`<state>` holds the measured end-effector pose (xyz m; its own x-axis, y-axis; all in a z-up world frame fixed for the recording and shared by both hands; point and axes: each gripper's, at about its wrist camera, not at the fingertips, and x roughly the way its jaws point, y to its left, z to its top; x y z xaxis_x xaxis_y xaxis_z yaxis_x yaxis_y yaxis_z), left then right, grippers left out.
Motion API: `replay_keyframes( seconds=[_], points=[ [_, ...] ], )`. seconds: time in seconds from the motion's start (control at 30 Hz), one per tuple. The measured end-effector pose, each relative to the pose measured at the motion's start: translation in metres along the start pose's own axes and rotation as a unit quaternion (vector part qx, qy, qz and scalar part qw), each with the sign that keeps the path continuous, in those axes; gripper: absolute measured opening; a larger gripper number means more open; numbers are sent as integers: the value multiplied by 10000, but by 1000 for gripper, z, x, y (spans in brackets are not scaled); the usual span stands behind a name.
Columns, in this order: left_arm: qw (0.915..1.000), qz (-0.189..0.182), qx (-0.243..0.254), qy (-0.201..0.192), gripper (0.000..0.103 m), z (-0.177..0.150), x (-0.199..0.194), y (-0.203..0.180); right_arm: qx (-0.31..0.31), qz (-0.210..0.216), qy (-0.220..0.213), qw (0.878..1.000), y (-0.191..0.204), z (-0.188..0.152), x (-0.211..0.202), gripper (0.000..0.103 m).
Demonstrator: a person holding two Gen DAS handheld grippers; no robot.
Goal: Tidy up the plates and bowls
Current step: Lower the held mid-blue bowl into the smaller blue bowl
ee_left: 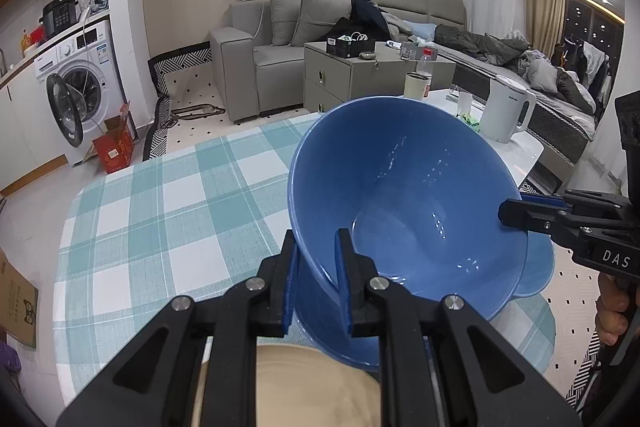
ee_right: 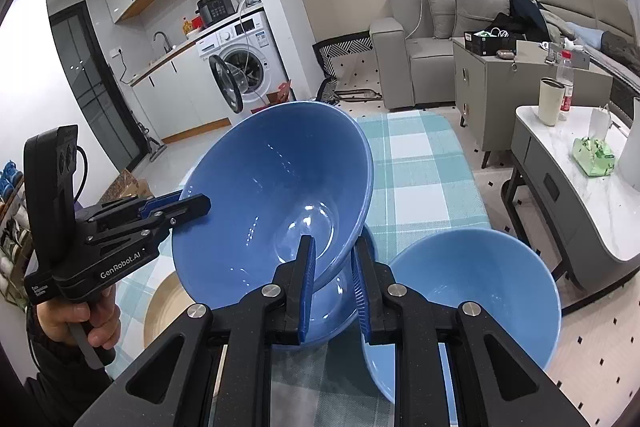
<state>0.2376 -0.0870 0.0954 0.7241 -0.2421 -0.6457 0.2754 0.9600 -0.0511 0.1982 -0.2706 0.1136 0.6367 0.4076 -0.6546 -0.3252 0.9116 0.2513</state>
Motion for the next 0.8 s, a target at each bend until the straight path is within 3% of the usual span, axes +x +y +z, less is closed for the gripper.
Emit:
replay_keyframes(
  seconds=[0.8],
  points=[
    [9988, 24, -99, 474, 15, -30, 28, 7, -63, -101, 523, 9986, 4, -23, 31, 19]
  ],
)
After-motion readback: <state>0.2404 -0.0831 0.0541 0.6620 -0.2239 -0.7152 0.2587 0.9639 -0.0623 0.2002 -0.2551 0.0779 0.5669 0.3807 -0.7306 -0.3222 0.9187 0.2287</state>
